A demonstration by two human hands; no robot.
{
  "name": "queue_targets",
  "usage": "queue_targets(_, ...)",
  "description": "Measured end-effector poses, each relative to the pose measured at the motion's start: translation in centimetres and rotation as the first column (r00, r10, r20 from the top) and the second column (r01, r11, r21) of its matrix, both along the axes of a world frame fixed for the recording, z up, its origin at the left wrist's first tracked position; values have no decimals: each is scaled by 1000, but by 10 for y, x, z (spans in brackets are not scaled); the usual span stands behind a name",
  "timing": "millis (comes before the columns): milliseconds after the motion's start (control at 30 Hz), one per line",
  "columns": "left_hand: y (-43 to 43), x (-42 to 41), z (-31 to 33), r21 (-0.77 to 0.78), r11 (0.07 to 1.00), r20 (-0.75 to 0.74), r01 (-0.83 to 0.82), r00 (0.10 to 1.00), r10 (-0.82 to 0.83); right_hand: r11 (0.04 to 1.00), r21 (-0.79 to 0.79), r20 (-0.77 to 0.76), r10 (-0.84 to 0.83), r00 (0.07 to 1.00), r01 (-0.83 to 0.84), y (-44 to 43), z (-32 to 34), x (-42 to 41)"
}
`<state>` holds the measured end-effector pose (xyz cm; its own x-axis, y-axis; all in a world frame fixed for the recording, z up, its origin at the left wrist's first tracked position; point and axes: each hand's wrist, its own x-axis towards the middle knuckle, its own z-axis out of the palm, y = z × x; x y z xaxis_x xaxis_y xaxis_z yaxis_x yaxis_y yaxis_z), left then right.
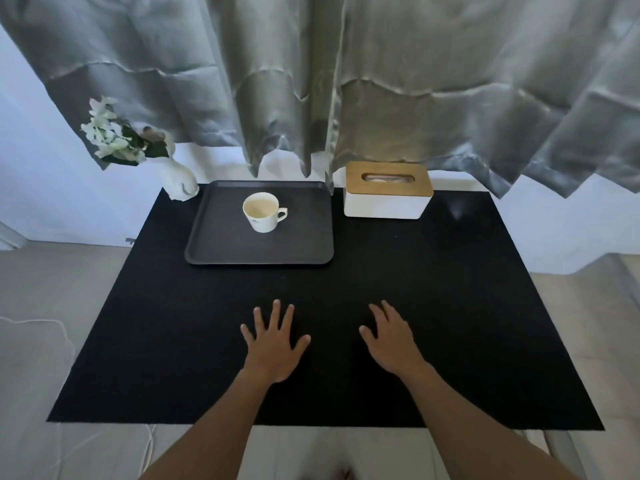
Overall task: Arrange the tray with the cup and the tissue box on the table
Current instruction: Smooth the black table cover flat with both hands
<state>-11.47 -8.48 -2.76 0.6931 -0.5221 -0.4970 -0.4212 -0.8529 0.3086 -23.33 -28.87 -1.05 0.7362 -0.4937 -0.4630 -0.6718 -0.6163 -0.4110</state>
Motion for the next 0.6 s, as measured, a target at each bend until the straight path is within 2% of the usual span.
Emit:
queue_targets(267, 43, 5, -50, 47, 997, 233, 57, 970, -66, 962, -273, 14, 32, 999, -27, 25, -56, -5)
queue_targets(400, 49, 4, -61, 10, 998, 342, 59, 938, -59, 935, -353, 9, 24, 1000, -19, 30, -73, -13)
queue_targets(467, 50, 3, -64, 4, 998, 364, 56, 930, -53, 910, -414, 11, 48, 999, -40, 34, -77, -16)
queue_targets(600, 51, 2, -66, -15, 998, 375, 55, 926, -46, 898, -437, 16, 51, 999, -39, 36, -80, -20)
